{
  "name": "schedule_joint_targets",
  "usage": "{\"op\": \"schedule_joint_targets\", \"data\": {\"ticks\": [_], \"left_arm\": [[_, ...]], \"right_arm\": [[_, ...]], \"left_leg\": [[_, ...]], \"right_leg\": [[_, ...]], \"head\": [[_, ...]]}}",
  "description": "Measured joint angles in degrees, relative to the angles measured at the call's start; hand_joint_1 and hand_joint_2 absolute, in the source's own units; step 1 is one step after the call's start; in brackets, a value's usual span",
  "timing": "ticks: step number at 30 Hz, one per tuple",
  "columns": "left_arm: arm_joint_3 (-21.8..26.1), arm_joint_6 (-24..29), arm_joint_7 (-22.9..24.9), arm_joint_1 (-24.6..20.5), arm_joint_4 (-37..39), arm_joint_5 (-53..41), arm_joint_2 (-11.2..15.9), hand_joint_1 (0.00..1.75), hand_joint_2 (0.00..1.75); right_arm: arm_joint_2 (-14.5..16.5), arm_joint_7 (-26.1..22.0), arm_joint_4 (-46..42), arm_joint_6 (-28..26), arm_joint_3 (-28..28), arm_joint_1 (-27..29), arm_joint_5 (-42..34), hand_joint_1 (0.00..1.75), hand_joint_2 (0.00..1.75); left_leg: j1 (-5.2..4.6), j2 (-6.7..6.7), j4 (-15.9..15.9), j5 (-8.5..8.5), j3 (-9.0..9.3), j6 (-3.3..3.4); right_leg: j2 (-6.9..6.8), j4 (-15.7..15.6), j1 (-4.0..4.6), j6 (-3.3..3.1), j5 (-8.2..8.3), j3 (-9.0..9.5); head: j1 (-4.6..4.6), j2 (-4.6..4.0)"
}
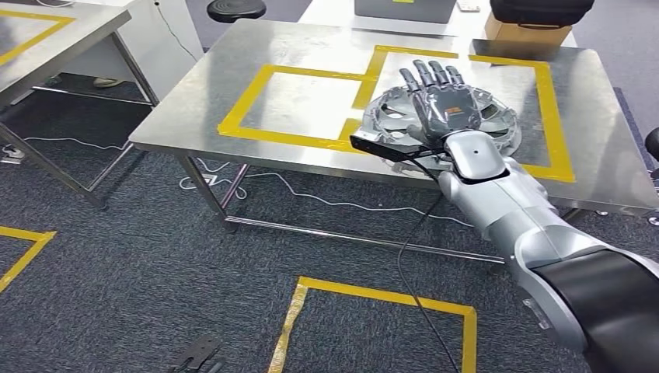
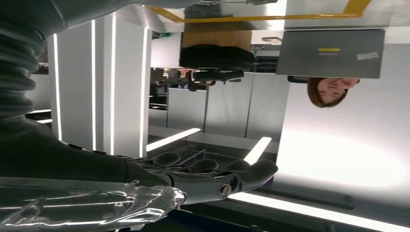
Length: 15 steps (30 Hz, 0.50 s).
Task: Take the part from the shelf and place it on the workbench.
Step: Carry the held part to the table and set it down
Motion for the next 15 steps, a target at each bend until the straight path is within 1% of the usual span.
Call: {"op": "schedule_joint_targets", "data": {"ticks": [6,10,15], "left_arm": [[0.01,0.18,0.04,0.12,0.0,-0.02,0.04,0.0,0.0],[0.02,0.21,-0.06,0.17,0.0,-0.02,0.04,0.0,0.0],[0.13,0.46,0.22,0.2,0.0,0.5,-0.05,0.0,0.0]], "right_arm": [[0.29,-1.75,-0.37,-1.71,0.01,0.33,-2.25,0.0,0.0],[0.28,-2.31,-0.94,-2.21,0.03,0.43,-2.62,0.0,1.75],[0.2,-2.55,-1.5,-2.18,0.03,0.47,-2.97,0.0,1.75]], "left_leg": [[0.0,0.0,0.0,0.0,0.0,0.0],[0.0,0.01,0.0,0.0,0.02,0.0],[0.0,0.01,0.0,0.0,0.03,0.0]], "right_leg": [[0.0,0.0,0.0,0.0,0.01,0.0],[0.02,0.0,0.0,-0.02,0.01,-0.01],[0.03,0.0,0.0,-0.01,0.02,0.0]], "head": [[0.0,0.0],[0.01,0.0],[0.01,0.0]]}}
